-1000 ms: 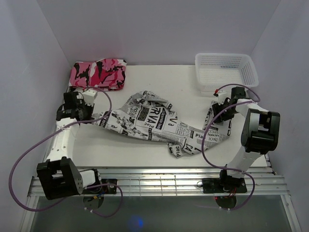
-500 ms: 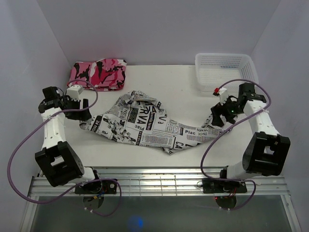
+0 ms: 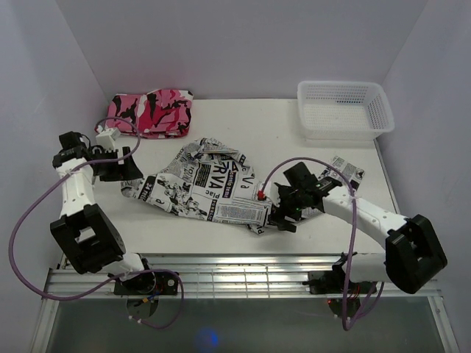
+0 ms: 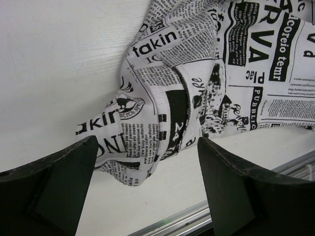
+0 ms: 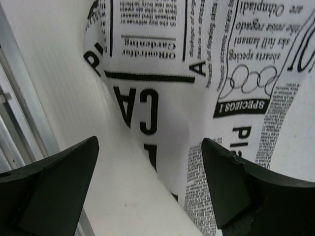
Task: Fold and stack the trousers
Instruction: Flatten the trousers out
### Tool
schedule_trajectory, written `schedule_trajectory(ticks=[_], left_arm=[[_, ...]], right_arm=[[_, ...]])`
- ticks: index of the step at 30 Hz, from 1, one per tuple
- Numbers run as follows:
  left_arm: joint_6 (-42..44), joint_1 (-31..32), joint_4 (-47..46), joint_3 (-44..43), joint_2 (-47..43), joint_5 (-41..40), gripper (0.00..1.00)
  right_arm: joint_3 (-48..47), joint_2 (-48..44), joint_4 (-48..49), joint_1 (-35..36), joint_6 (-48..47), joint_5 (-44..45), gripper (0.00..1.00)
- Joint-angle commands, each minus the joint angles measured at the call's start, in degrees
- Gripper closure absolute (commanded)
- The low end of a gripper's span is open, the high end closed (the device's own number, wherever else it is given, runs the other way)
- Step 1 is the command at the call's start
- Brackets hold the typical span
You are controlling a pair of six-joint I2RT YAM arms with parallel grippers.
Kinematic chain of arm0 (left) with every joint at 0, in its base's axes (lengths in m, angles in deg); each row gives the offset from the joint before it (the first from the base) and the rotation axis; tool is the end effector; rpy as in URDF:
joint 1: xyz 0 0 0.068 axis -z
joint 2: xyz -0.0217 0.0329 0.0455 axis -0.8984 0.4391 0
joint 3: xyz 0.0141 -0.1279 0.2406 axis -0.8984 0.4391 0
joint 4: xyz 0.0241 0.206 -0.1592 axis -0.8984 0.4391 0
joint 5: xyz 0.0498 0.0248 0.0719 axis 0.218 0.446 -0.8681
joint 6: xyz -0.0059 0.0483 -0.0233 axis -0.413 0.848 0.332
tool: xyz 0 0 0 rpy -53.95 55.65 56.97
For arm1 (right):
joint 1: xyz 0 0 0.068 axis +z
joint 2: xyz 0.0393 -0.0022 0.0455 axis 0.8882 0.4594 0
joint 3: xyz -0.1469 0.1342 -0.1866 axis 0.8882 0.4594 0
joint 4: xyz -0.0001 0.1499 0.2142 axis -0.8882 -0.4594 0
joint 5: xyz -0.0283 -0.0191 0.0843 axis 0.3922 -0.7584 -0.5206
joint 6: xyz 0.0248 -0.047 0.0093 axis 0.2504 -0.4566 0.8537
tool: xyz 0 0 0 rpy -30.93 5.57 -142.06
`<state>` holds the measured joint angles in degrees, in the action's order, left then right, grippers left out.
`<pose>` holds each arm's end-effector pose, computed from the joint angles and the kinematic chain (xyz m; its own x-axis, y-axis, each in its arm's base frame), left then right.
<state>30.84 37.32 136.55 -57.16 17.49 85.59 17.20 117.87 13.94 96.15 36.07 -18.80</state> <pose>0.2606 0.1064 0.2838 -0.8072 -0.0308 -0.5895 0.2174 0.9130 -0.3452 0.1916 0.1410 0.2127 -0.1155 -0.8328 -0.5414 -0.9771 0.1932 -0.0887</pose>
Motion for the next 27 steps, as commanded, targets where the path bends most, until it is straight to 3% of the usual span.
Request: schedule_trajectory(ticks=[1,5,7,9,10,12,13,19,27], left_arm=[[-2.45,-2.98,0.87,-2.55,0.32,1.73,0.07],[-2.8,-7.02,2.97,-4.4,2.95,1.99,0.06],[-2.98,-8.96,4.29,-5.19,4.8,2.43,0.06],[-1.93,-9.49,5.69,-5.19,5.76,3.13,0.04],[-1.75,-9.49,5.61,-4.41,5.86,3.48,0.03],[-1.05,-9.49,5.09,-2.92,5.24,4.27,0.02],[-0.7,-9.49,4.91,-1.34,4.46,4.8,0.02],[-4.54,-9.49,-0.71,6.66,1.9,9.98,0.02],[-9.57,-9.23,-3.88,13.7,4.62,17.98,0.02]], right_arm=[[0.91,5.23,12.65,6.13,5.78,8.44,0.1],[1.44,12.1,18.99,9.39,7.72,14.25,0.1],[2.05,14.21,21.45,9.39,8.34,18.44,0.0],[2.75,14.48,24.53,8.87,7.81,22.58,0.21],[3.63,13.44,25.24,8.35,6.94,24.26,0.43],[3.81,11.68,24.9,5.46,6.58,24.36,0.67],[3.38,8.97,24.2,4.22,6.23,23.58,0.92],[1.79,-0.97,18.74,-3.61,2.72,20.14,0.92],[1.97,-2.22,17.16,-8.35,0.16,18.4,0.92]])
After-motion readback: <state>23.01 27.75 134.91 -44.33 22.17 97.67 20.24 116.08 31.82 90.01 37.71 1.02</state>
